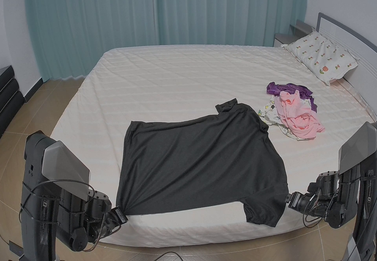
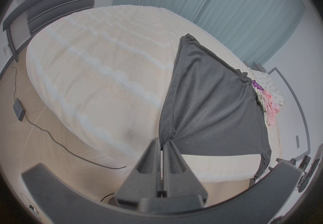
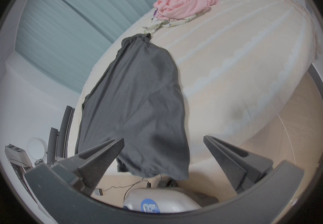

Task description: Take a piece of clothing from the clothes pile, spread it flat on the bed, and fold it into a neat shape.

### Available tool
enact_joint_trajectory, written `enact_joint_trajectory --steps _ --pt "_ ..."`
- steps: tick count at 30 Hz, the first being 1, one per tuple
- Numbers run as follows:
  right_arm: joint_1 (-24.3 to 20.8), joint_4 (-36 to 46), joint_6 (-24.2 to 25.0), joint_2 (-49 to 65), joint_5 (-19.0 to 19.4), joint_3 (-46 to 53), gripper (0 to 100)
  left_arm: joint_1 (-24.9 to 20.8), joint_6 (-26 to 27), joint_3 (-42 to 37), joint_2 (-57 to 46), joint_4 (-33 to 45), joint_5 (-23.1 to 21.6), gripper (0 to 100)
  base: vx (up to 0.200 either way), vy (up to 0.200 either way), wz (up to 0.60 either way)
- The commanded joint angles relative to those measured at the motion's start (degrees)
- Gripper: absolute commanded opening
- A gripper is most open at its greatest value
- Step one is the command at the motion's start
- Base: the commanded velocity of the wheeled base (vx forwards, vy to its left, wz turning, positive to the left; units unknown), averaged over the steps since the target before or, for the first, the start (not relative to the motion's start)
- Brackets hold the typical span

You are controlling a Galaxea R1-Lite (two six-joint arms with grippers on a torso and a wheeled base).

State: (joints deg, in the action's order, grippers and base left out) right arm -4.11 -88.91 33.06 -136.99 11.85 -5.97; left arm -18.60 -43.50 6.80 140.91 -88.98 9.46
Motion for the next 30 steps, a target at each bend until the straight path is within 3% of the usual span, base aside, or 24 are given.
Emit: enact_joint_trajectory --steps 1,11,12,24,30 --pt "0.68 0.22 -0.1 -0.21 0.1 -2.82 100 0.06 -0.45 0.05 -0.02 -0.93 -0.06 0 0.0 0.0 0.0" --pt "1.91 5.23 -0.1 -2.76 0.28 -10.81 100 0.06 -0.54 0.05 -0.02 -0.93 -0.5 0 0.0 0.0 0.0" --pt "1.91 5.32 -0.1 -3.2 0.28 -11.17 0 0.06 -0.54 0.05 -0.02 -0.93 -0.58 0 0.0 0.0 0.0" --pt "5.87 9.28 -0.01 -3.73 0.28 -20.92 0 -0.03 -0.54 0.05 -0.02 -0.93 -0.5 0 0.0 0.0 0.0" --pt "5.78 10.42 -0.19 -2.94 1.77 -26.28 0 -0.03 -0.45 0.05 -0.02 -0.93 -0.41 0 0.0 0.0 0.0"
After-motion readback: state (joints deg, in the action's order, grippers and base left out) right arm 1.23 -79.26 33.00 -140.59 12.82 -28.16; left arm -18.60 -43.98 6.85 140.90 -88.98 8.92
